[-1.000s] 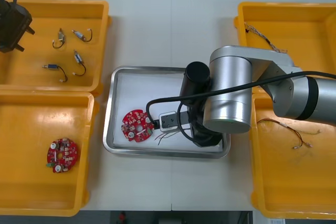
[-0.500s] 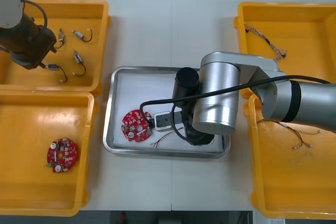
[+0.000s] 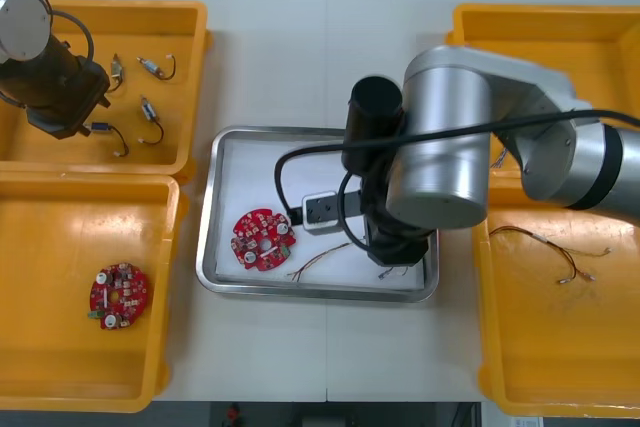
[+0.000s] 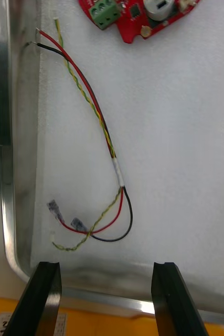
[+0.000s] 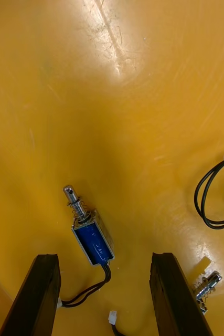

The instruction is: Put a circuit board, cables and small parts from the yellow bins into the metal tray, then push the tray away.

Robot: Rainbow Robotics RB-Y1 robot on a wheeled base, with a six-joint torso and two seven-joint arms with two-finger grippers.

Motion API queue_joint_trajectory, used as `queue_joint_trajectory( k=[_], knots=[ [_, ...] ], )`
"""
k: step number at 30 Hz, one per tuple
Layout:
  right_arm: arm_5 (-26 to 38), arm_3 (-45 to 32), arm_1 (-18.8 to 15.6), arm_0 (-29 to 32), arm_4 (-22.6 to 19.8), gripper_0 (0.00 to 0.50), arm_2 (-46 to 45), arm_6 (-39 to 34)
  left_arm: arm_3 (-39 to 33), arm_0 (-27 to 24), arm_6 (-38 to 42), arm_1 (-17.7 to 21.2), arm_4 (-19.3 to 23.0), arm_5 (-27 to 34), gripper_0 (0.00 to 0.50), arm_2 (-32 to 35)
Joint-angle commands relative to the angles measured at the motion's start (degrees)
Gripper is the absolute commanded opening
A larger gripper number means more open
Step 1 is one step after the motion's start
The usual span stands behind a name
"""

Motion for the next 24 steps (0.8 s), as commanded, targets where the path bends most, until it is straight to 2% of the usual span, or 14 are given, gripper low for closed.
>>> queue_joint_trajectory(
  k=[1,5,6,11,17,24],
  knots=[
    [2.65,-3.59,-4.59,-1.99,-4.03,0.500,-7.22,-7.69,1.08,-2.43,1.03,-0.83,-0.80,-1.90,0.500,-1.54],
    [4.14,-4.83,-7.66,-1.99,-6.49,0.500,-10.21,-13.67,1.78,-2.43,1.21,-1.10,-0.71,-3.39,0.500,-3.21],
    [4.32,-5.26,-9.42,-1.90,-7.37,0.500,-11.44,-16.92,2.05,-2.43,1.12,-1.27,-0.71,-3.92,0.500,-3.65],
    [5.11,-5.62,-12.94,-0.06,-8.96,0.500,-16.18,-25.80,3.63,-2.43,0.86,-1.89,-0.71,-4.36,0.500,-3.74],
    [5.90,-5.62,-15.75,3.28,-9.31,0.500,-22.16,-33.01,4.16,-2.43,0.68,-1.98,0.17,-4.71,0.500,-4.18],
    [8.10,-4.39,-19.09,7.32,-7.99,0.500,-28.40,-46.10,4.42,-2.34,0.77,-1.98,1.75,-5.50,0.500,-5.15]
  ],
)
